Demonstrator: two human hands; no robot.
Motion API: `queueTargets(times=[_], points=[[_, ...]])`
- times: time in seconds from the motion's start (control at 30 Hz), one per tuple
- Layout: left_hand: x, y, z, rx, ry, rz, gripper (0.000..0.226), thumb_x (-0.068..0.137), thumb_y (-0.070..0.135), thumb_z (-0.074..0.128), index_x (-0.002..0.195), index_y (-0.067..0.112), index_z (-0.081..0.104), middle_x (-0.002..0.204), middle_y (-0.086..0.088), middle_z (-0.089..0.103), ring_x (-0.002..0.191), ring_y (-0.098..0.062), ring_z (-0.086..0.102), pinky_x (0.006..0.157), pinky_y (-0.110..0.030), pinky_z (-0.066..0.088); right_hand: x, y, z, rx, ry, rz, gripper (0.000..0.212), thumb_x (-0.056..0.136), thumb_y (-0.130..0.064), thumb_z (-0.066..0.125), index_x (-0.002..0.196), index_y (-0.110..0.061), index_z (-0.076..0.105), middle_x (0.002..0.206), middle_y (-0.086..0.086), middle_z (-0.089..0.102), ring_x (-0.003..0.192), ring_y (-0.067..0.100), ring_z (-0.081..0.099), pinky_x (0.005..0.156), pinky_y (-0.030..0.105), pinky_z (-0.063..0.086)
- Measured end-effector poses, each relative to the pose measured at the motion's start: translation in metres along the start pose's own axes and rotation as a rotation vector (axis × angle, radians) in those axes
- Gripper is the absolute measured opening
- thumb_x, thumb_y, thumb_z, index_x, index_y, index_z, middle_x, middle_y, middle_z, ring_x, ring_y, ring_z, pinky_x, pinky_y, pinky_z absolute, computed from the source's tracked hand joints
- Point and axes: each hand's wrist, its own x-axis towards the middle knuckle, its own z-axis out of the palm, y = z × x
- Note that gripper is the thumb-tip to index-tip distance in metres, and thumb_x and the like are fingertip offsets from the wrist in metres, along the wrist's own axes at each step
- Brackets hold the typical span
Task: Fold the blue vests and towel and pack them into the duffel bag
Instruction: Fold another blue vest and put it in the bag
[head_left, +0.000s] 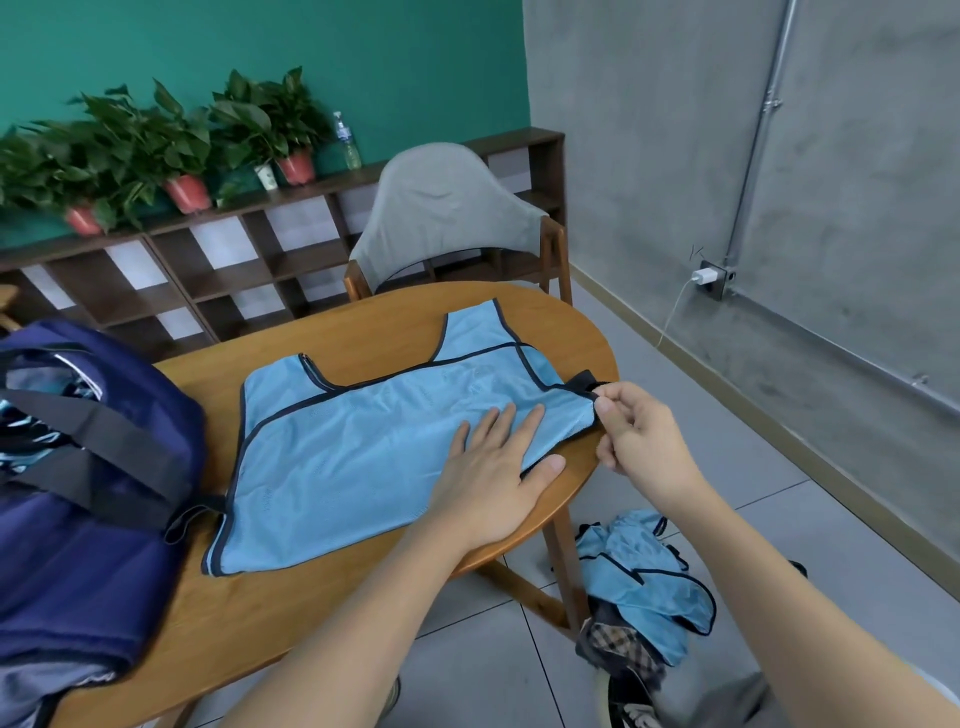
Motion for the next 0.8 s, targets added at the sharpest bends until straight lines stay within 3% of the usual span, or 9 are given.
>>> queueTargets(times=[0.1, 0.2, 0.33, 0.43, 0.6, 0.8], points=[[0.000, 0.001, 0.000, 0.017, 0.005, -0.005, 0.071, 0.096, 0.075, 0.009, 0.159, 0.042, -0.002, 0.170, 0.005, -0.001, 0.155, -0.014, -0.008, 0.126, -0.047, -0.003, 0.006, 0.003, -0.001, -0.006, -0.023, -0.015, 0.016, 0.101, -0.029, 0.059, 0.090, -0.017, 0.063, 0.054, -0.017, 0.048, 0.048, 0.002, 0.041, 0.050, 0.018, 0.035], [-0.001, 0.003, -0.001, 0.038, -0.019, -0.025, 0.075, 0.093, 0.079, 0.006, 0.159, 0.043, -0.004, 0.170, 0.004, -0.004, 0.155, -0.017, -0.010, 0.125, -0.050, -0.005, 0.007, 0.007, -0.001, -0.219, 0.056, -0.057, 0.028, 0.091, -0.041, 0.071, 0.080, -0.016, 0.064, 0.057, -0.012, 0.052, 0.051, 0.002, 0.045, 0.051, 0.014, 0.037], [-0.003, 0.007, -0.004, 0.056, -0.060, -0.040, 0.079, 0.088, 0.085, 0.006, 0.157, 0.048, -0.007, 0.169, 0.003, -0.010, 0.154, -0.020, -0.016, 0.124, -0.051, -0.010, 0.006, 0.012, 0.000, -0.393, 0.143, -0.064, 0.053, 0.099, -0.043, 0.057, 0.065, -0.004, 0.045, 0.052, 0.000, 0.040, 0.051, 0.014, 0.035, 0.052, 0.031, 0.033], [-0.004, 0.008, -0.006, 0.060, -0.071, -0.043, 0.080, 0.086, 0.087, 0.007, 0.156, 0.050, -0.007, 0.169, 0.002, -0.012, 0.154, -0.023, -0.018, 0.123, -0.052, -0.012, 0.005, 0.009, 0.004, -0.385, 0.189, -0.006, 0.054, 0.102, -0.042, 0.050, 0.060, -0.011, 0.033, 0.052, 0.001, 0.034, 0.052, 0.017, 0.032, 0.054, 0.033, 0.030], [-0.006, 0.012, -0.008, 0.037, -0.087, -0.052, 0.084, 0.083, 0.090, 0.007, 0.156, 0.051, -0.005, 0.169, 0.001, -0.014, 0.153, -0.025, -0.022, 0.121, -0.055, -0.013, -0.003, -0.002, 0.011, -0.501, 0.231, 0.125, 0.055, 0.085, -0.070, 0.062, 0.070, -0.018, 0.055, 0.061, -0.003, 0.061, 0.062, 0.016, 0.058, 0.054, 0.030, 0.036], [-0.017, 0.025, -0.009, 0.037, -0.133, -0.077, 0.086, 0.081, 0.092, 0.008, 0.155, 0.052, -0.008, 0.167, -0.002, -0.021, 0.150, -0.029, -0.028, 0.118, -0.058, -0.018, -0.005, -0.002, 0.012, -0.648, 0.404, 0.116, 0.048, 0.095, -0.048, 0.056, 0.062, -0.016, 0.046, 0.056, -0.001, 0.053, 0.056, 0.022, 0.051, 0.060, 0.032, 0.045]])
